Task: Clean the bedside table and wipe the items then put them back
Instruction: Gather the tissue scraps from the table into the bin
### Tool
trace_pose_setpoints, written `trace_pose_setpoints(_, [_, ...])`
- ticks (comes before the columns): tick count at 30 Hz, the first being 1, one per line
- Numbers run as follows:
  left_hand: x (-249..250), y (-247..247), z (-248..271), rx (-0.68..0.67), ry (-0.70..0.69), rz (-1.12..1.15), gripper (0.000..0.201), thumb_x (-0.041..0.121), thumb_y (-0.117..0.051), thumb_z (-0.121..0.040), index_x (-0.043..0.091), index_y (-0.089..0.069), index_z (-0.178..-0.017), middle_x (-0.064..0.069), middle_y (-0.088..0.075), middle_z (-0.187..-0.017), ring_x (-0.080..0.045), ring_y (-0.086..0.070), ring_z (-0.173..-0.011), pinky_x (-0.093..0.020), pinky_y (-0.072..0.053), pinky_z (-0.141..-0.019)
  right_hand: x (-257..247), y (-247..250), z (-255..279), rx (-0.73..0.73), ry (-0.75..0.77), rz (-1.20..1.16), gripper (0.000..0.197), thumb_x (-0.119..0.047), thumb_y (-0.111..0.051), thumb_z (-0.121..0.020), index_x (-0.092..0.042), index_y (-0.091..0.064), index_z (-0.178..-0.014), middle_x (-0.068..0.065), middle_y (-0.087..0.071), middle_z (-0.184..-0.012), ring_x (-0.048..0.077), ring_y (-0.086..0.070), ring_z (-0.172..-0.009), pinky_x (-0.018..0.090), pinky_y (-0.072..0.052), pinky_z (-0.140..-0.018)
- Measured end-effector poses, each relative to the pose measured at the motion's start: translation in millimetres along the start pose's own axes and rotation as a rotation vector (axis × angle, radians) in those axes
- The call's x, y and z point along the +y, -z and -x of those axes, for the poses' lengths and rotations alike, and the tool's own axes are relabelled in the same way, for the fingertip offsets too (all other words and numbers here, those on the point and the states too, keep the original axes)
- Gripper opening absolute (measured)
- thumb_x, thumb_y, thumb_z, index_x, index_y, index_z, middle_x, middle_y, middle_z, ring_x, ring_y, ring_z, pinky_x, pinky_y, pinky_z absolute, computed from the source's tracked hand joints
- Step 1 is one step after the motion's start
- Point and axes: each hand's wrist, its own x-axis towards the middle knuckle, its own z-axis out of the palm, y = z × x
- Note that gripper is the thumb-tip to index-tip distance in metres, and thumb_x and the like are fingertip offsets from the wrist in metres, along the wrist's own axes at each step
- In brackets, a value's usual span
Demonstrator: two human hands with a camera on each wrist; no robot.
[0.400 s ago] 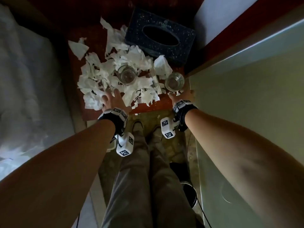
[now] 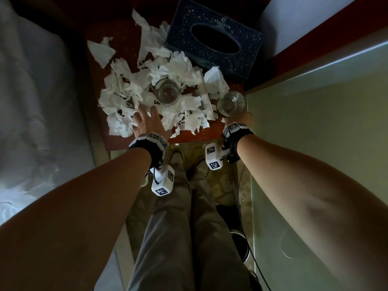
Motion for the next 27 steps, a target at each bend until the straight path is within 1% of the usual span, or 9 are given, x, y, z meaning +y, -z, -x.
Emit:
trace_pose_setpoints(3, [0.2, 0.0, -0.9, -0.008, 0.001, 0.007, 0.091, 0.039, -0.082, -0.073, 0.017, -0.029, -0.143, -0.014, -0.015, -0.154, -0.037, -0.026, -0.135, -0.054, -0.043, -0.101, 57.8, -26.3, -75.5, 0.014, -0.089, 0.562, 0.049, -0.020, -0.040, -0.106, -0.015, -0.029, -0.153, 0.000, -0.030, -0.157, 0.022, -0.035, -0.140, 0.017, -0.034, -0.105])
trace_pose_setpoints(5, [0.6, 1.4, -0.8, -0.009, 0.002, 0.018, 0.090, 0.039, -0.082, -0.073, 0.017, -0.029, -0.143, -0.014, -0.015, -0.154, -0.037, -0.026, -0.135, -0.054, -0.043, -0.100, 71.8, -34.8, -93.6, 0.092, -0.045, 0.630, 0.038, -0.027, -0.040, -0.104, -0.031, -0.050, -0.140, -0.010, -0.050, -0.142, 0.017, -0.049, -0.128, 0.030, -0.042, -0.106])
trace_pose_setpoints(11, [1.7, 8.0, 4.9, -0.026, -0.010, 0.023, 0.087, 0.037, -0.081, -0.074, 0.016, -0.032, -0.142, -0.014, -0.019, -0.152, -0.038, -0.028, -0.135, -0.056, -0.041, -0.103, 91.1, -37.2, -89.3, -0.034, -0.041, 0.384, 0.049, -0.023, -0.048, -0.103, -0.016, -0.036, -0.150, 0.009, -0.027, -0.159, 0.029, -0.032, -0.143, 0.043, -0.030, -0.116])
trace_pose_setpoints(15, [4.0, 20.5, 10.4, -0.044, -0.024, 0.023, 0.085, 0.039, -0.080, -0.075, 0.014, -0.033, -0.142, -0.013, -0.022, -0.150, -0.037, -0.028, -0.135, -0.055, -0.042, -0.102, 94.7, -36.2, -78.6, 0.083, -0.109, 0.318, 0.043, -0.017, -0.051, -0.101, -0.008, -0.044, -0.143, 0.017, -0.043, -0.148, 0.034, -0.045, -0.134, 0.044, -0.040, -0.109])
trace_pose_setpoints(17, [5.2, 26.8, 11.3, -0.054, -0.032, 0.030, 0.086, 0.041, -0.080, -0.075, 0.015, -0.033, -0.142, -0.012, -0.022, -0.150, -0.036, -0.026, -0.137, -0.055, -0.043, -0.102, 97.5, -36.1, -75.2, 0.137, -0.108, 0.206, 0.041, -0.028, -0.051, -0.101, -0.012, -0.051, -0.139, 0.014, -0.048, -0.145, 0.035, -0.048, -0.131, 0.044, -0.041, -0.108])
trace_pose_setpoints(20, [6.8, 33.7, 11.8, -0.060, -0.026, 0.026, 0.088, 0.040, -0.082, -0.073, 0.015, -0.033, -0.142, -0.011, -0.021, -0.152, -0.036, -0.025, -0.138, -0.055, -0.043, -0.102, 94.5, -30.4, -69.7, 0.278, -0.136, -0.156, 0.038, -0.034, -0.052, -0.100, -0.016, -0.057, -0.134, 0.012, -0.054, -0.140, 0.032, -0.051, -0.127, 0.032, -0.048, -0.098])
trace_pose_setpoints(23, [7.9, 38.2, 14.4, -0.042, -0.008, 0.036, 0.091, 0.041, -0.082, -0.072, 0.015, -0.031, -0.143, -0.011, -0.021, -0.151, -0.036, -0.026, -0.138, -0.055, -0.044, -0.101, 87.7, -25.7, -69.5, 0.625, -0.143, -0.448, 0.014, -0.013, -0.068, -0.086, -0.022, -0.068, -0.098, 0.004, -0.070, -0.106, 0.023, -0.067, -0.096, 0.025, -0.055, -0.075])
trace_pose_setpoints(25, [7.9, 35.9, 16.6, -0.036, 0.026, 0.049, 0.095, 0.041, -0.083, -0.072, 0.014, -0.028, -0.144, -0.013, -0.021, -0.150, -0.036, -0.026, -0.137, -0.054, -0.044, -0.100, 79.3, -23.2, -65.2, 0.748, -0.101, -0.477, 0.015, -0.007, -0.064, -0.087, -0.021, -0.067, -0.083, -0.005, -0.067, -0.097, 0.012, -0.062, -0.086, 0.012, -0.046, -0.060])
trace_pose_setpoints(27, [7.6, 34.0, 16.9, -0.025, 0.029, 0.062, 0.099, 0.042, -0.084, -0.071, 0.013, -0.025, -0.145, -0.013, -0.019, -0.151, -0.037, -0.025, -0.137, -0.055, -0.044, -0.100, 70.4, -17.8, -59.3, 0.798, -0.015, -0.424, 0.017, -0.004, -0.061, -0.089, -0.018, -0.070, -0.086, -0.005, -0.065, -0.100, 0.012, -0.059, -0.090, 0.007, -0.037, -0.059])
